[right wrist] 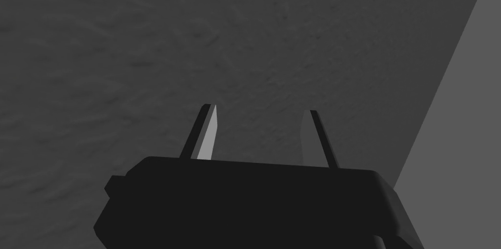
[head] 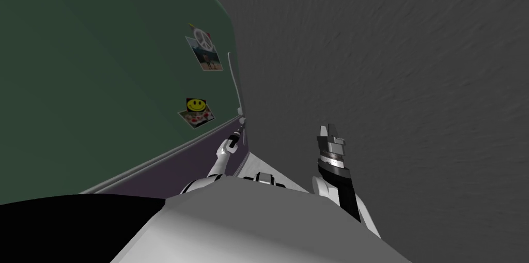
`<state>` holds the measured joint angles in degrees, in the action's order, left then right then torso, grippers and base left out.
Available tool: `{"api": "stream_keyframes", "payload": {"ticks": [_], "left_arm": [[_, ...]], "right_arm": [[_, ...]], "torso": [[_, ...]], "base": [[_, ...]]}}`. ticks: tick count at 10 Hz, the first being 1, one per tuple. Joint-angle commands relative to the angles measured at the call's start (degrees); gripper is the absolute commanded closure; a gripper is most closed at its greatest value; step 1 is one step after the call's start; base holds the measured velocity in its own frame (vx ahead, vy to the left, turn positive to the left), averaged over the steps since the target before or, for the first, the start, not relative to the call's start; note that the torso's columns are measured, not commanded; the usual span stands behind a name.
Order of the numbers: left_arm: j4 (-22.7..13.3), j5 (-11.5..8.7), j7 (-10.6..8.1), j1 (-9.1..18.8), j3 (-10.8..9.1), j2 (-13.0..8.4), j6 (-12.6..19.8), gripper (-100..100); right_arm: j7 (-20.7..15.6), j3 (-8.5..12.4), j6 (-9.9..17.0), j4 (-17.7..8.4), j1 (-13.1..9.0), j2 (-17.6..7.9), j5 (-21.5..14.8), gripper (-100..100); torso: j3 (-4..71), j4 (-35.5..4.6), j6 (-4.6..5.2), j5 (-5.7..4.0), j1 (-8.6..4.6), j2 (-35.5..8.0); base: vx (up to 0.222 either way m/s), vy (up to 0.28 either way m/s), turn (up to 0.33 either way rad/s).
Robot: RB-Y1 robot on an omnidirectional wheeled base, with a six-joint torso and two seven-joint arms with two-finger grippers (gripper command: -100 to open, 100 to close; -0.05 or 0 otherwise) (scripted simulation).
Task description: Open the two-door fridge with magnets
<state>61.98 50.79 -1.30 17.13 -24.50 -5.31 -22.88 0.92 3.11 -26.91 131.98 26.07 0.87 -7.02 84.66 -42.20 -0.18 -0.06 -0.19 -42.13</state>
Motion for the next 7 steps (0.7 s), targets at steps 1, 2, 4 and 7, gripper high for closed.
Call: {"api": "stream_keyframes", "payload": {"ticks": [1,2,4,7], "left_arm": [[1.7,0.3,-2.80,-2.5,1.69,-1.4,-1.0,100],[2.0,0.3,-3.32,-3.0,2.03,-1.7,-1.3,100],[0.6,0.3,-2.92,-1.9,2.54,-2.3,0.4,-100],[-0.8,0.4,-3.19,-1.0,3.81,-3.6,2.9,-100]], "right_arm": [[0.0,0.0,0.0,0.0,0.0,0.0,0.0,0],[0.0,0.0,0.0,0.0,0.0,0.0,0.0,0],[0.0,0.0,0.0,0.0,0.0,0.0,0.0,0],[0.0,0.0,0.0,0.0,0.0,0.0,0.0,0]], "torso": [[0.1,0.1,0.01,0.08,0.22,0.1],[0.0,0.0,0.13,0.11,0.31,0.1],[-0.1,-0.1,0.20,0.11,0.35,-0.2],[-0.1,-0.1,0.20,0.08,0.24,-0.1]], "base": [[0.018,-0.080,0.132],[0.032,-0.066,0.088],[0.013,-0.018,-0.025],[0.004,-0.005,-0.039]]}}
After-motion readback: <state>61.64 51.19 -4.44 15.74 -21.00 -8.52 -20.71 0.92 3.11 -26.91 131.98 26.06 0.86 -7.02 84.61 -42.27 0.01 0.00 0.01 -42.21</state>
